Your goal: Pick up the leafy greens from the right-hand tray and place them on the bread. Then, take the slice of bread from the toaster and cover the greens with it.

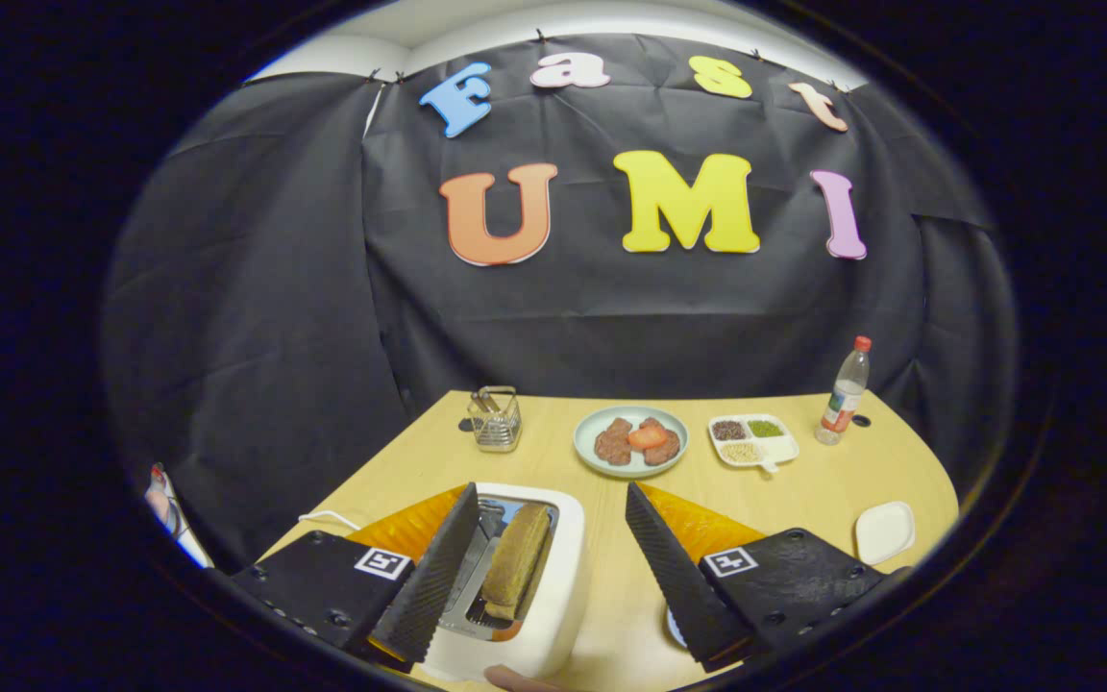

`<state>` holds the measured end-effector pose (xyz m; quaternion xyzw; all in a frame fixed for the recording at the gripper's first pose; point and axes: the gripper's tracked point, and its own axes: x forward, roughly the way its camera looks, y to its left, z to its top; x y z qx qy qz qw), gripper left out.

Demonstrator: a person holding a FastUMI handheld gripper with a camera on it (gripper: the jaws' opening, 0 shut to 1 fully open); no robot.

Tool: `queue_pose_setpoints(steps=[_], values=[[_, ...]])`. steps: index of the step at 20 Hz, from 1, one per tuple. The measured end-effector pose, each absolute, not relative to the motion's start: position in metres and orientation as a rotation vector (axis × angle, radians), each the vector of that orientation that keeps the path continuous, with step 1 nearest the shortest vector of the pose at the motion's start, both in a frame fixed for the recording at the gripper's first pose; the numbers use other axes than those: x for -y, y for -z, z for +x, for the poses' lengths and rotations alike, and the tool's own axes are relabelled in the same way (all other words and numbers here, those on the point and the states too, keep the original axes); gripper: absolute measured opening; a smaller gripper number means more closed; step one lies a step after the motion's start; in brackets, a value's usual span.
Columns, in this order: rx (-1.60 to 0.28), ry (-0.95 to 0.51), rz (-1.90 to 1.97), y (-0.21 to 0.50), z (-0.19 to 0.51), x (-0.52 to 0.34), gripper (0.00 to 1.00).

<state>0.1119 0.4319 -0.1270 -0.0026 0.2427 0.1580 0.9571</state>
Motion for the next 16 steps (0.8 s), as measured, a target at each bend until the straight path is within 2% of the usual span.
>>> queue_pose_setpoints(steps=[6,10,14,16], values=[[-0.566,-0.279,-0.058,0.161,0.119,-0.445,0.93],[-0.629,-0.3,-0.059,0.174,0.11,-0.454,0.68],[-0.644,-0.305,-0.065,0.175,0.108,-0.454,0.19],[-0.625,-0.299,-0.085,0.163,0.105,-0.449,0.16]])
